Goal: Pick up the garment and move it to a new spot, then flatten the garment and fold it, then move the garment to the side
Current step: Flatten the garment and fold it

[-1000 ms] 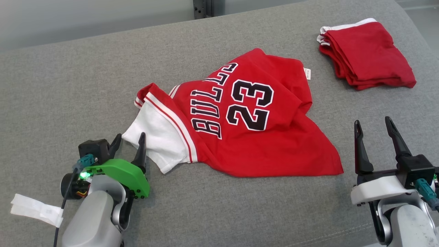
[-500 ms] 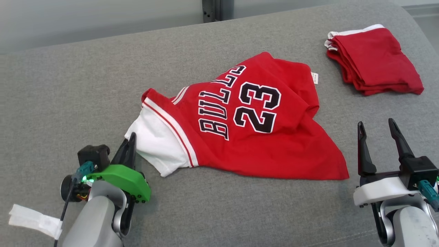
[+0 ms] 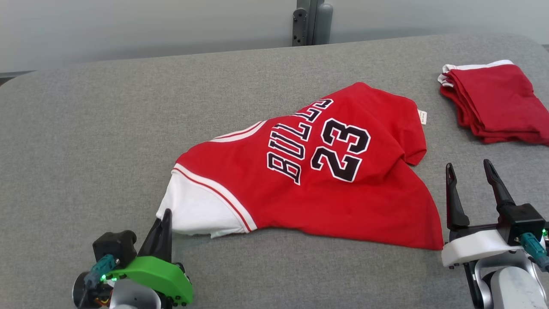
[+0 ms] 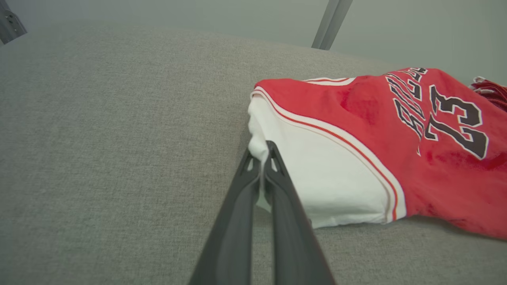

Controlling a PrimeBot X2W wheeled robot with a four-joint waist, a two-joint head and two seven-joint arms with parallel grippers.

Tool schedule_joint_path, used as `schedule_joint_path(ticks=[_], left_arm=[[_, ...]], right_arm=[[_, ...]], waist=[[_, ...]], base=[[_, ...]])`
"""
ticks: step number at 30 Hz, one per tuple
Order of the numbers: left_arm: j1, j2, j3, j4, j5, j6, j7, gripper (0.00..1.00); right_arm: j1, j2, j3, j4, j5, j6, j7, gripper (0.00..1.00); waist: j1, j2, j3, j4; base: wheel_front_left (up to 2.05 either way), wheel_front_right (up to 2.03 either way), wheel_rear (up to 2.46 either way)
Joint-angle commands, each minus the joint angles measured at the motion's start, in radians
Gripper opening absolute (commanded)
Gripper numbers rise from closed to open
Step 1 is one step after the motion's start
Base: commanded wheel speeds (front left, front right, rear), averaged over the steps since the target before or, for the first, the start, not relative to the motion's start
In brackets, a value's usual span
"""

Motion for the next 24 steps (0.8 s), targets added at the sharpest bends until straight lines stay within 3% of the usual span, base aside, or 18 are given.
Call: schedule_joint_path(ticks=[1,5,9,11,12,24], left_arm=[[0.031,0.01,0.006,-0.037,-0.011,0.021,0.01,0.0],[0.107,0.021,0.017,-0.14,-0.013,0.079,0.058,0.0],[0.144,0.025,0.031,-0.173,-0.023,0.111,0.087,0.0],[0.147,0.014,0.042,-0.163,-0.04,0.117,0.081,0.49],[0.149,0.016,0.043,-0.151,-0.038,0.12,0.083,1.0],[0.104,0.016,0.09,-0.041,-0.052,0.094,-0.037,1.0]], right_arm=[[0.005,-0.002,0.001,0.001,0.001,-0.002,-0.003,1.0],[0.016,-0.002,-0.002,0.004,-0.001,-0.002,-0.003,1.0],[0.019,-0.002,-0.002,0.011,-0.002,-0.002,-0.003,1.0],[0.02,-0.002,0.001,0.015,0.0,-0.002,-0.003,1.0],[0.021,-0.002,0.003,0.017,0.001,-0.002,-0.003,1.0],[0.034,-0.002,0.001,0.019,-0.008,-0.002,-0.003,1.0]], waist=[[0.0,0.0,-0.002,0.001],[0.0,0.0,-0.004,-0.006],[0.0,0.0,-0.01,-0.016],[0.0,0.0,-0.014,-0.022],[0.0,0.0,-0.017,-0.025],[0.0,0.0,-0.043,-0.033]], base=[[0.0,0.0,0.0],[0.0,0.0,0.0],[0.0,0.0,0.0],[0.0,0.0,0.0],[0.0,0.0,0.0],[0.0,0.0,0.0]])
